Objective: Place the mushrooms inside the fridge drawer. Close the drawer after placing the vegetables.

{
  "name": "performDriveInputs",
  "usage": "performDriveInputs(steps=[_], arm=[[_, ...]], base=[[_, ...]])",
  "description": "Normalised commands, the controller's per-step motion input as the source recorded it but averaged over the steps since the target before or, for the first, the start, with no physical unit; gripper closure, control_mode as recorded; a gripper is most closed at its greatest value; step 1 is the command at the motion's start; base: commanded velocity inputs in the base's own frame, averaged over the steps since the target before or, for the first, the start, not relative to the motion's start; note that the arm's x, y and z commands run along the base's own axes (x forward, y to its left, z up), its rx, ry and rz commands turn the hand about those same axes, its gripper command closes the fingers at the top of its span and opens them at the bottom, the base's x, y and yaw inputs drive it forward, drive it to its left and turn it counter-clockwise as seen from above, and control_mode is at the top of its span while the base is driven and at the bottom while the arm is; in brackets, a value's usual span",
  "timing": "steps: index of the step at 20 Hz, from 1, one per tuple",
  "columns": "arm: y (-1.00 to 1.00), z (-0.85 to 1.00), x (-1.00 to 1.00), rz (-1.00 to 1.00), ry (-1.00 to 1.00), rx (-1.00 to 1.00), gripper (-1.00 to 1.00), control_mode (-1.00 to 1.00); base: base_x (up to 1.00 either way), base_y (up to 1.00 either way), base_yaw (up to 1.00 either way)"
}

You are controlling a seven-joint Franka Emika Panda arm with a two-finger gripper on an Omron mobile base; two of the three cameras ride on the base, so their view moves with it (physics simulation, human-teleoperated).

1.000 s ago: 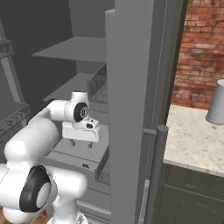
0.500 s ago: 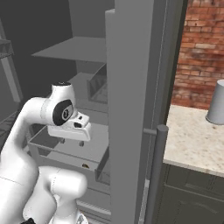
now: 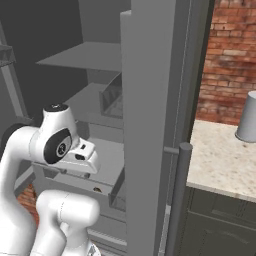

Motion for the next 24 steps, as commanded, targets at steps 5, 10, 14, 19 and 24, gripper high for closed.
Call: performDriveInputs(steps=[5, 10, 14, 19, 24], arm=[[0.00, 0.00, 0.00, 0.00, 0.00, 0.00, -1.00, -1.00], [0.00, 0.00, 0.00, 0.00, 0.00, 0.00, -1.00, -1.00], [0.01, 0.00, 0.00, 0.00, 0.00, 0.00, -1.00, -1.00], [0.00, 0.00, -0.06, 0.00, -0.01, 0.00, -1.00, 1.00], [0.00, 0.00, 0.00, 0.00, 0.00, 0.00, -1.00, 1.00]], base=[[0.00, 0.00, 0.00], [0.00, 0.00, 0.00], [0.00, 0.00, 0.00], [-0.22, 0.00, 0.00], [-0.82, 0.03, -0.02]])
